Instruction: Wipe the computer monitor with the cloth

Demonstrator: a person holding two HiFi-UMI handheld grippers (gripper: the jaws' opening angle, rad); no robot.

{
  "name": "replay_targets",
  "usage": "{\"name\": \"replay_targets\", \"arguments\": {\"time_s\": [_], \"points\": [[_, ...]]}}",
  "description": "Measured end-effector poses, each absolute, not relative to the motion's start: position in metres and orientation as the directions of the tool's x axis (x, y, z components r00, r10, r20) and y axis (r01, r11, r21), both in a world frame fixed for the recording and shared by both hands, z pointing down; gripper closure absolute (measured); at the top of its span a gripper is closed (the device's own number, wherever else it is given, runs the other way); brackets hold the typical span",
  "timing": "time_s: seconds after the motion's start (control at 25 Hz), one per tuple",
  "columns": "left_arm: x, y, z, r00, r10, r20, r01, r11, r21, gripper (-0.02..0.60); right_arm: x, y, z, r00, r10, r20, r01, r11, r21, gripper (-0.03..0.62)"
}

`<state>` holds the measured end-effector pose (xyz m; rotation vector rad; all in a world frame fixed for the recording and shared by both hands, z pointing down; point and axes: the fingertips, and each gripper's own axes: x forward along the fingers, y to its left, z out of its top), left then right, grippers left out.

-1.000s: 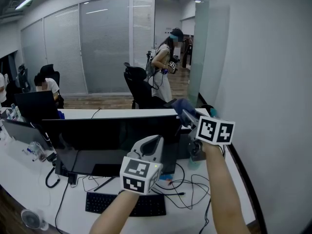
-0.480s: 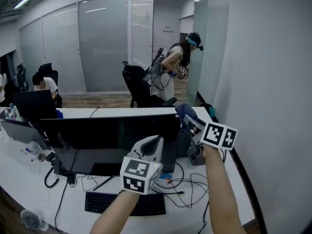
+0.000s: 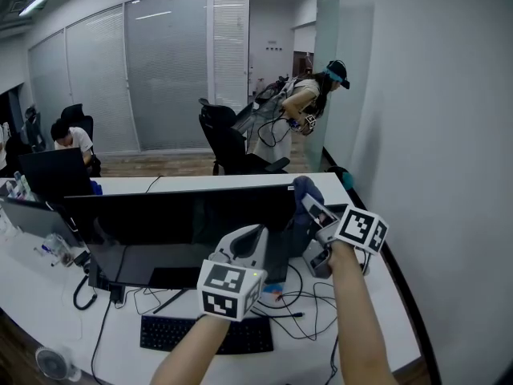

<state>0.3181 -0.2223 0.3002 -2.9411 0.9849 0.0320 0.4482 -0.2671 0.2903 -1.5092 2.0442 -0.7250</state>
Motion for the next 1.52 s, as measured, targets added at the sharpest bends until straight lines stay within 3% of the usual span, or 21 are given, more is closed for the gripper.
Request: {"name": "replay_targets", "arguments": {"time_s": [1.52], "points": [[0.321,-0.221,0.318,0.804,-0.594,-0.02,-0.593,-0.804,0.028,0.575,0.442,-0.251,0.362,-0.265,-0.964,-0.002,-0.673,0.186,-0.716,0.471]]}}
